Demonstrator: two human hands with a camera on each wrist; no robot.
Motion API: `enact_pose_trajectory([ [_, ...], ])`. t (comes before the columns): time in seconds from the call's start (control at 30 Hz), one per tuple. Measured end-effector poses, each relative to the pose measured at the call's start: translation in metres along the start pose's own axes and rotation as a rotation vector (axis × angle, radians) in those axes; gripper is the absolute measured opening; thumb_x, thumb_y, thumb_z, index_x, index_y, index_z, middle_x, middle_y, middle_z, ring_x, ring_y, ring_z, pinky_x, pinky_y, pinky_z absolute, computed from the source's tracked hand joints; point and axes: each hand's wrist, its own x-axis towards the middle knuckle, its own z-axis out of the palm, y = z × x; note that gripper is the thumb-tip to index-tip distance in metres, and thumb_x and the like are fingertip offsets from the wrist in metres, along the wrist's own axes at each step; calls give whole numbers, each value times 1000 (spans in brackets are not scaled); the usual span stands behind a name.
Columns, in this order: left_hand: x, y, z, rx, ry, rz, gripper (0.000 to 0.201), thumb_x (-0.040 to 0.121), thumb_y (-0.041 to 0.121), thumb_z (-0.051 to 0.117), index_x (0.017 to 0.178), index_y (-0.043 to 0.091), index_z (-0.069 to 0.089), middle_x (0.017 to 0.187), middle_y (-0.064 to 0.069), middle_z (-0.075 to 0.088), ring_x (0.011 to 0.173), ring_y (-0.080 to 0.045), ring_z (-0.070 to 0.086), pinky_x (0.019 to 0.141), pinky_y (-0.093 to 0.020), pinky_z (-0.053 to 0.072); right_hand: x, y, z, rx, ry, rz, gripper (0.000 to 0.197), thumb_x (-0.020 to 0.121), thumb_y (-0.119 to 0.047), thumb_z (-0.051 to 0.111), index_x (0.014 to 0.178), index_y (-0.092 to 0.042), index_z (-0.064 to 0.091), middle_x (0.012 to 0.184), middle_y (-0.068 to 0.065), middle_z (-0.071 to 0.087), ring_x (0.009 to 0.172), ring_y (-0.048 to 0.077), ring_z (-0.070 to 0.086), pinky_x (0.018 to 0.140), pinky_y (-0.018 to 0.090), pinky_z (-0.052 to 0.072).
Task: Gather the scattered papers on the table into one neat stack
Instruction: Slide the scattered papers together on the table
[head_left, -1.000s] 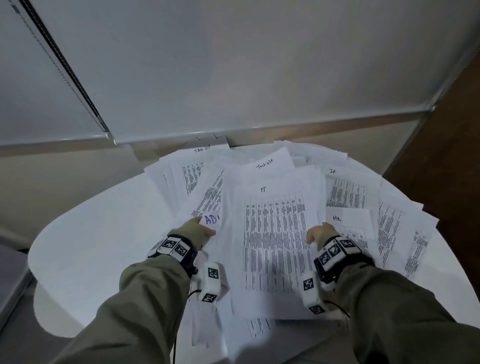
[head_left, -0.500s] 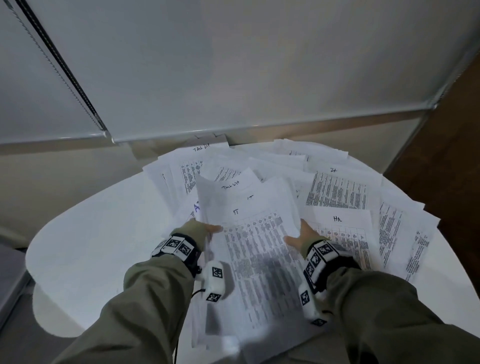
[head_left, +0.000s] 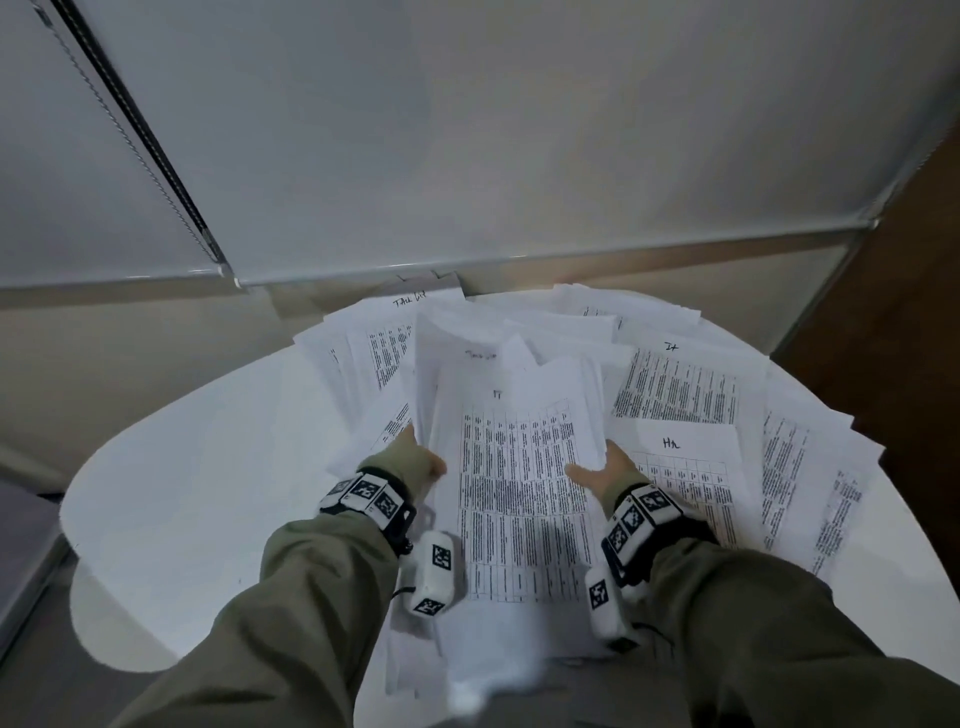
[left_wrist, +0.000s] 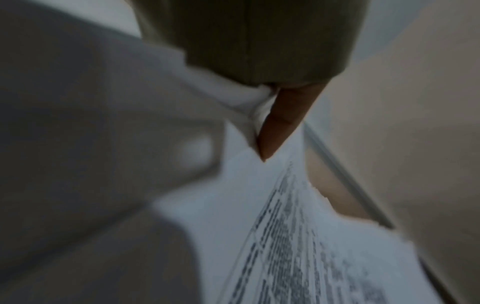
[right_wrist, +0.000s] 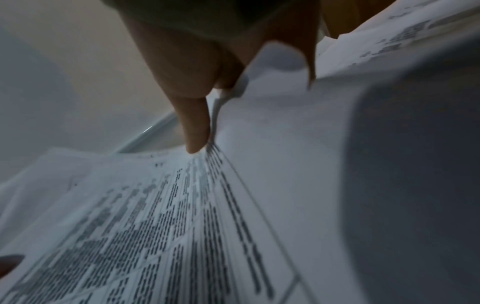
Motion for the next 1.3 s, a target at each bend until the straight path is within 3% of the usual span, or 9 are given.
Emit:
enact_pose_trajectory([
  [0.27, -19, 23, -31, -336, 58, 94, 54, 79, -4, 63, 129, -7, 42, 104, -20, 55, 101, -34, 53, 103, -46, 40, -9, -21, -27, 237, 50, 76, 107, 74, -30, 77, 149, -8, 3, 155, 16, 16, 142, 33, 21, 112, 44, 25],
  [0.43, -41, 44, -58, -406, 141, 225, 42, 82, 4, 62, 120, 0, 45, 98, -13, 61, 80, -25, 56, 78, -28, 44, -22, -49, -35, 481, 75, -172, 110, 59, -30, 84, 147, -9, 21, 152, 10, 29, 138, 28, 31, 115, 45, 25],
  [0.57, -59, 74, -71, -398, 167, 343, 54, 82, 28, 67, 123, 3, 43, 110, -10, 61, 95, -27, 60, 92, -41, 48, -47, -82, -37, 476, 256, -364, 65, 84, -25, 67, 139, -9, 36, 141, 6, 44, 132, 25, 39, 112, 41, 30],
  [0.7, -64, 88, -81, -480, 384, 390, 63, 78, 38, 70, 121, 2, 41, 102, -9, 50, 97, -25, 49, 90, -34, 40, -74, -99, -39, 539, 323, -425, 20, 86, -34, 64, 92, -18, 54, 81, -14, 53, 92, 16, 54, 87, 23, 39],
  [0.77, -61, 83, -80, -543, 383, 412, 64, 72, 35, 75, 114, -3, 46, 98, -22, 55, 97, -37, 55, 94, -38, 45, -87, -100, -40, 528, 281, -439, 29, 83, -41, 65, 79, -19, 46, 74, -13, 46, 74, 12, 50, 71, 22, 43],
  [0.9, -56, 66, -68, -551, 349, 379, 66, 72, 21, 78, 120, -8, 44, 98, -15, 60, 96, -29, 60, 84, -26, 49, -81, -97, -42, 583, 248, -462, 63, 72, -36, 76, 122, -24, 40, 101, -13, 51, 107, 14, 50, 102, 34, 36],
  [1.07, -55, 58, -66, -547, 382, 350, 92, 70, 34, 78, 135, -7, 29, 134, -20, 47, 124, -33, 46, 103, -36, 39, -73, -105, -38, 571, 241, -494, 68, 64, -37, 80, 118, -18, 44, 111, 0, 63, 106, 25, 60, 100, 47, 43],
  [1.17, -56, 66, -79, -652, 358, 417, 81, 69, 26, 79, 131, -3, 37, 125, -18, 54, 120, -32, 50, 105, -39, 40, -72, -113, -39, 525, 236, -472, 67, 59, -55, 77, 106, -15, 53, 92, -8, 63, 90, 18, 62, 90, 36, 46],
  [1.3, -56, 74, -87, -669, 303, 506, 69, 68, 18, 80, 125, 0, 46, 105, -6, 61, 106, -24, 54, 104, -36, 40, -73, -126, -39, 637, 221, -513, 110, 38, -60, 83, 130, -15, 42, 122, 0, 58, 115, 22, 53, 104, 42, 37],
])
